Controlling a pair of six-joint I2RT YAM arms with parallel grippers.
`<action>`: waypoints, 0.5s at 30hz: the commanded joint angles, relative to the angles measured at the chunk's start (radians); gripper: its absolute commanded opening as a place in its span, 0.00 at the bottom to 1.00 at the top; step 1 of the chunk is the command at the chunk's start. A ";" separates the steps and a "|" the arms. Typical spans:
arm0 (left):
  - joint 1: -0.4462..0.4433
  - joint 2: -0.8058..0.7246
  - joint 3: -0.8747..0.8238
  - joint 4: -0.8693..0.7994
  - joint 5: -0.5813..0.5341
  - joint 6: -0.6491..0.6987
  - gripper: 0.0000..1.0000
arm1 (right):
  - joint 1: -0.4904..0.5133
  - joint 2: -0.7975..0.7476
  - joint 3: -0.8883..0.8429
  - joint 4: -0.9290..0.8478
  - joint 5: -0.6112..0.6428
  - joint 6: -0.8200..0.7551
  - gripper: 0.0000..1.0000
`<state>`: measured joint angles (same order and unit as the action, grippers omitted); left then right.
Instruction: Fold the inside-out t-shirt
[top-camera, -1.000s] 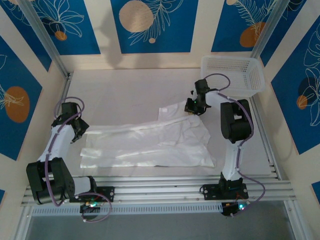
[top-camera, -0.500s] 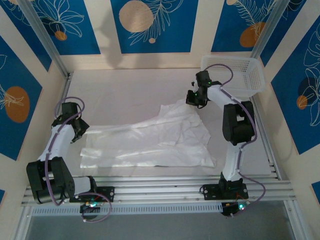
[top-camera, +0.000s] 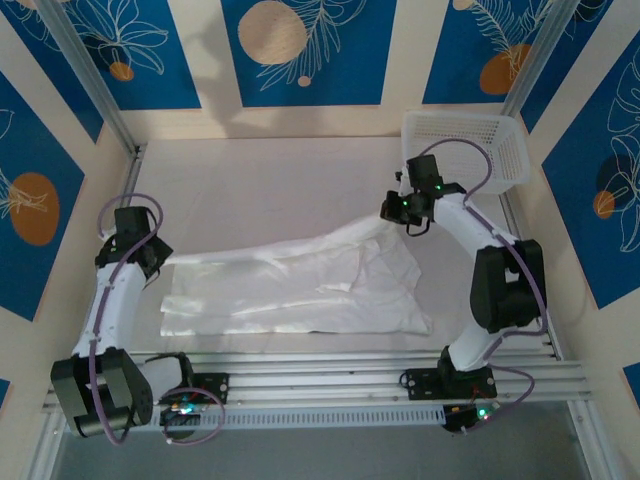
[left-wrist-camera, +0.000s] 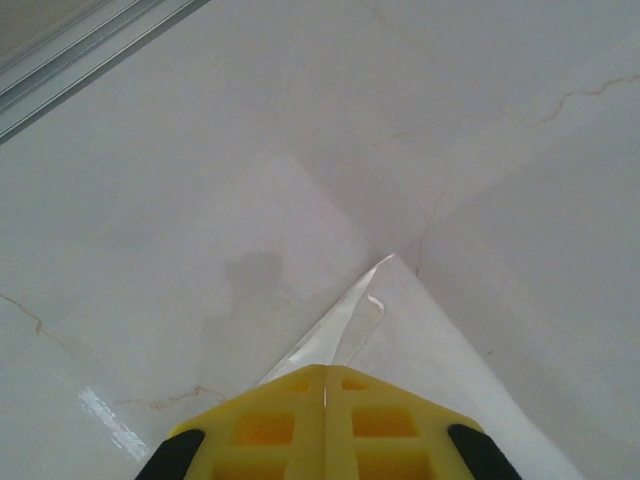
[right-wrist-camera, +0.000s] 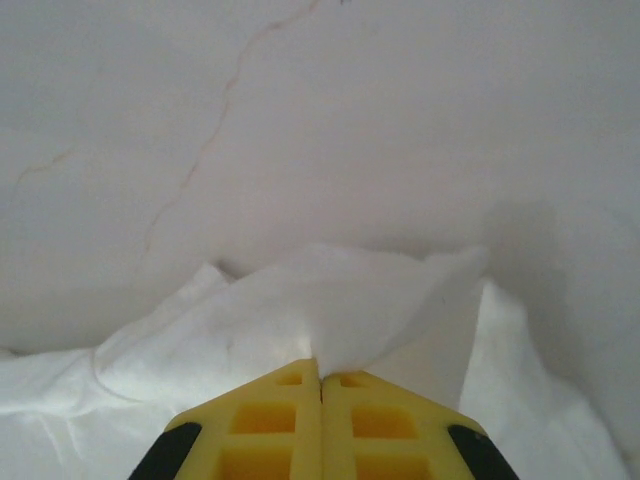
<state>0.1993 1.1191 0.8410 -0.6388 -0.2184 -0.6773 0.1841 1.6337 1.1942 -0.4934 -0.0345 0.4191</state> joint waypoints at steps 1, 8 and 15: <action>0.012 -0.021 -0.025 -0.039 0.001 -0.033 0.00 | 0.003 -0.104 -0.063 0.037 -0.046 0.040 0.00; 0.012 -0.107 -0.068 -0.061 0.027 -0.063 0.00 | 0.003 -0.305 -0.212 0.029 -0.038 0.093 0.00; 0.011 -0.223 -0.215 -0.041 0.035 -0.151 0.00 | 0.008 -0.566 -0.512 0.069 -0.016 0.214 0.00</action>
<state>0.1993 0.9340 0.6907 -0.6666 -0.1921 -0.7700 0.1844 1.1374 0.7704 -0.4309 -0.0555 0.5552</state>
